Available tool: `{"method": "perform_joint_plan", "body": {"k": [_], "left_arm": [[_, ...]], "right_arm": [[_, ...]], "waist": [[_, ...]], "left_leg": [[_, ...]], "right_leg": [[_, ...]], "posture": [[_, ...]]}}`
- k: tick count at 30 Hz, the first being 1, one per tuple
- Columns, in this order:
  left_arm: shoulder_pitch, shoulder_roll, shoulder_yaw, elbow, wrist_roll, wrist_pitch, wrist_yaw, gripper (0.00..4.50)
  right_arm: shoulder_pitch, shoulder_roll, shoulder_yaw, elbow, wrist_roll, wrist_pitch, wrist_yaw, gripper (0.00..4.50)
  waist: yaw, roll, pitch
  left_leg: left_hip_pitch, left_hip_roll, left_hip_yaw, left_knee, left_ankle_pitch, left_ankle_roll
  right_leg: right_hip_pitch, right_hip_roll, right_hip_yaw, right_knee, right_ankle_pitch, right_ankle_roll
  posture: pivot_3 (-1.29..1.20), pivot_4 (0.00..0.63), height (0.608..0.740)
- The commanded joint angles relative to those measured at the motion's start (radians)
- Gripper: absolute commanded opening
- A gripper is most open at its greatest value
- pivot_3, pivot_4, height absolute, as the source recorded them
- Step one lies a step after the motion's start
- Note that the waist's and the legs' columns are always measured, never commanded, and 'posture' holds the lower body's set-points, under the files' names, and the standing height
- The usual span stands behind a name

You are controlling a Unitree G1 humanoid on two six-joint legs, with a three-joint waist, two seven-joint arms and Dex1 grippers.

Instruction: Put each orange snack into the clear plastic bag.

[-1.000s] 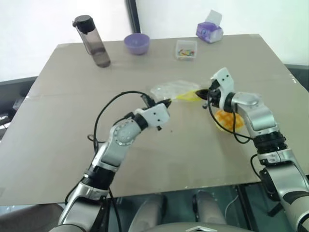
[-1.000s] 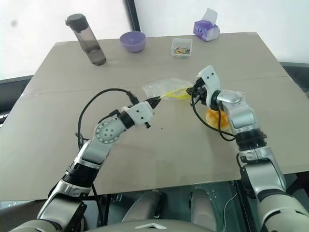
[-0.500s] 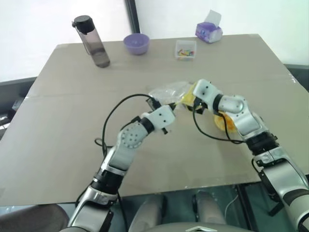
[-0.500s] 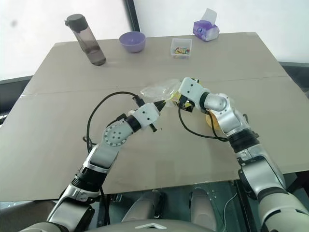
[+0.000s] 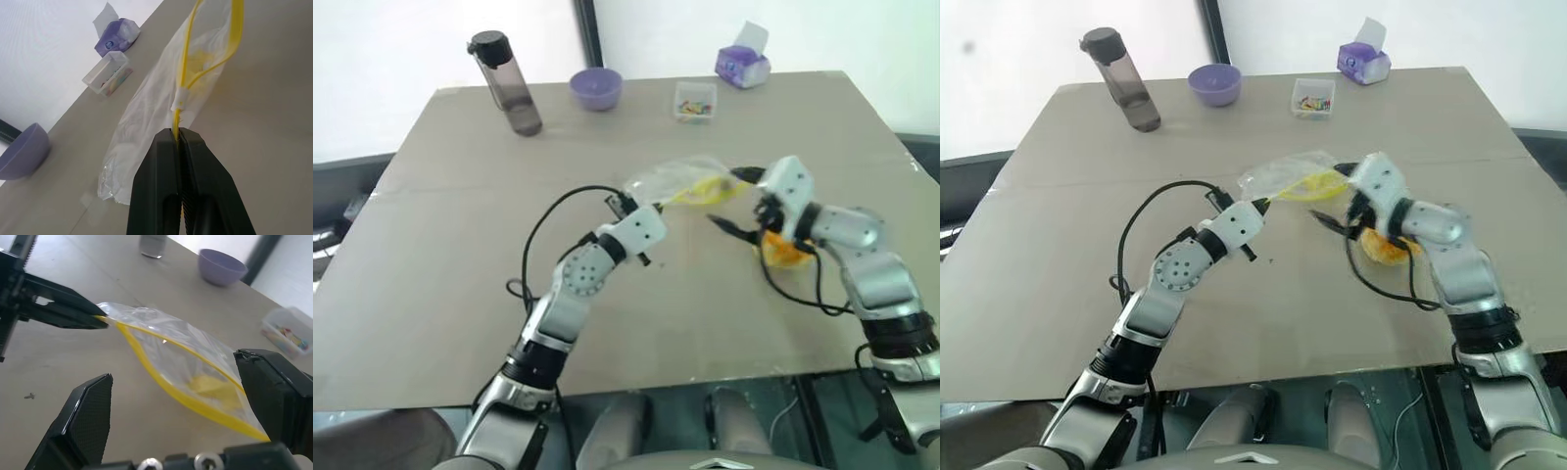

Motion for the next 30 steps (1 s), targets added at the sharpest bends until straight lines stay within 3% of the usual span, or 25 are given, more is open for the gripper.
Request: {"method": "perform_joint_plan", "body": {"k": [1, 5, 10, 18, 24, 30], "left_arm": [[-0.016, 0.000, 0.011, -0.012, -0.008, -0.013, 0.011, 0.00], [-0.029, -0.005, 0.008, 0.000, -0.011, -0.016, 0.012, 0.00], [-0.028, -0.001, 0.007, 0.002, -0.015, -0.019, 0.011, 0.00], [-0.030, -0.002, 0.004, 0.007, -0.012, -0.019, 0.014, 0.00], [-0.036, -0.003, 0.000, 0.007, -0.013, -0.021, 0.009, 0.00], [-0.036, -0.006, -0.003, 0.007, -0.013, -0.020, 0.007, 0.00]], "right_arm": [[0.056, -0.018, -0.166, -0.055, 0.137, 0.167, -0.025, 4.44], [0.128, -0.043, -0.262, -0.061, 0.230, 0.284, -0.023, 4.44], [0.203, -0.066, -0.282, -0.070, 0.237, 0.335, -0.064, 4.44], [0.280, -0.086, -0.272, -0.081, 0.280, 0.406, -0.057, 4.44], [0.296, -0.133, -0.189, -0.016, 0.175, 0.311, -0.070, 4.44], [0.288, -0.147, -0.173, 0.023, 0.155, 0.265, -0.069, 1.84]], "waist": [[0.008, 0.000, 0.000], [0.014, 0.000, 0.000], [0.011, 0.000, 0.000], [0.014, 0.000, 0.000], [0.015, 0.000, 0.000], [0.017, 0.000, 0.000]], "left_leg": [[0.000, 0.000, 0.000, 0.000, 0.000, 0.000], [0.000, 0.000, 0.001, 0.000, 0.000, 0.000], [0.001, 0.000, 0.001, 0.000, 0.000, 0.000], [0.001, 0.000, 0.001, 0.000, 0.000, 0.000], [0.001, 0.000, 0.001, 0.000, 0.000, 0.000], [0.001, 0.000, 0.001, 0.000, 0.000, 0.000]], "right_leg": [[0.000, 0.000, 0.000, 0.000, 0.000, 0.000], [0.000, 0.000, 0.000, 0.000, 0.000, 0.000], [0.000, 0.000, 0.001, 0.000, 0.000, 0.000], [0.001, 0.000, 0.001, 0.000, 0.000, 0.000], [0.001, 0.000, 0.000, 0.000, 0.000, 0.000], [0.002, 0.000, 0.000, 0.000, 0.000, 0.000]], "posture": [[0.00, 0.150, 0.740], [0.00, 0.150, 0.740], [0.00, 0.150, 0.740], [0.00, 0.150, 0.740], [0.00, 0.150, 0.740], [0.00, 0.150, 0.740]]}}
